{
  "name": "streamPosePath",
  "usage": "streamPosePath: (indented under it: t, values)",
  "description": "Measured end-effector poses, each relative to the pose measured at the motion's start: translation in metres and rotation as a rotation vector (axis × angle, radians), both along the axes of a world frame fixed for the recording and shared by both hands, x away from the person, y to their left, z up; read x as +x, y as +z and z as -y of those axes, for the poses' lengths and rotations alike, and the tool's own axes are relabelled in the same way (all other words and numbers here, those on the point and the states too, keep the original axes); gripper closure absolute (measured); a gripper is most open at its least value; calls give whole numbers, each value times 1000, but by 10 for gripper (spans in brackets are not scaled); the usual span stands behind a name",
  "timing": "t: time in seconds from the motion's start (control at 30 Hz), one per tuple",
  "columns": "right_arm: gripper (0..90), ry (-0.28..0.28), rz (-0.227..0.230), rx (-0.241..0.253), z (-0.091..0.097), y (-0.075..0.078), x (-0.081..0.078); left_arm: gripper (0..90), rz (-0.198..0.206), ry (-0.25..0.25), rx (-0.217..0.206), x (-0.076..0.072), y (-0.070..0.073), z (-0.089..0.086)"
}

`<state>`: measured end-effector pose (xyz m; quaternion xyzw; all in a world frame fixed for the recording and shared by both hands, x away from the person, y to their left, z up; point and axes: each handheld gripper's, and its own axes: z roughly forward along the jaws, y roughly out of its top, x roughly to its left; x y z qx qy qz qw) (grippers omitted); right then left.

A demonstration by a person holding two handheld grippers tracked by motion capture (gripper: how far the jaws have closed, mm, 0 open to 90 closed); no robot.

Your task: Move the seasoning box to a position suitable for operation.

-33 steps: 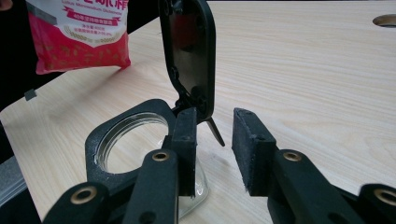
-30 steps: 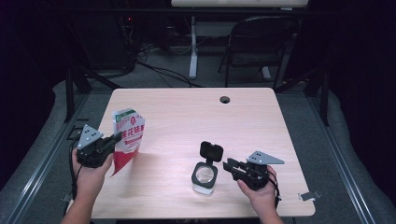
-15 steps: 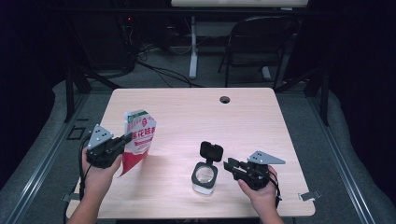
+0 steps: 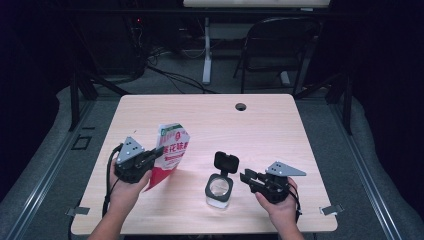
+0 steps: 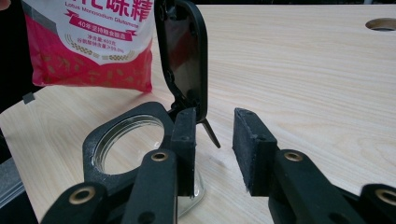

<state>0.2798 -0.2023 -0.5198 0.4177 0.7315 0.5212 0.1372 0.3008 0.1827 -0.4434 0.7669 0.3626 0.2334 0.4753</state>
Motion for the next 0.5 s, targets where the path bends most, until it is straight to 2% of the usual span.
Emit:
streamPosePath:
  t: [0.13,0.27,0.5]
  values:
    - [705,-2,3,-1,1,0,0,900,5,-44,3,-3,1,12]
    - [702,1,8,-3,1,0,0,900,-1,-74,25,-7,-3,21]
    - [680,4,29,2,-1,1,-1,900,-11,-92,4,-11,-7,17]
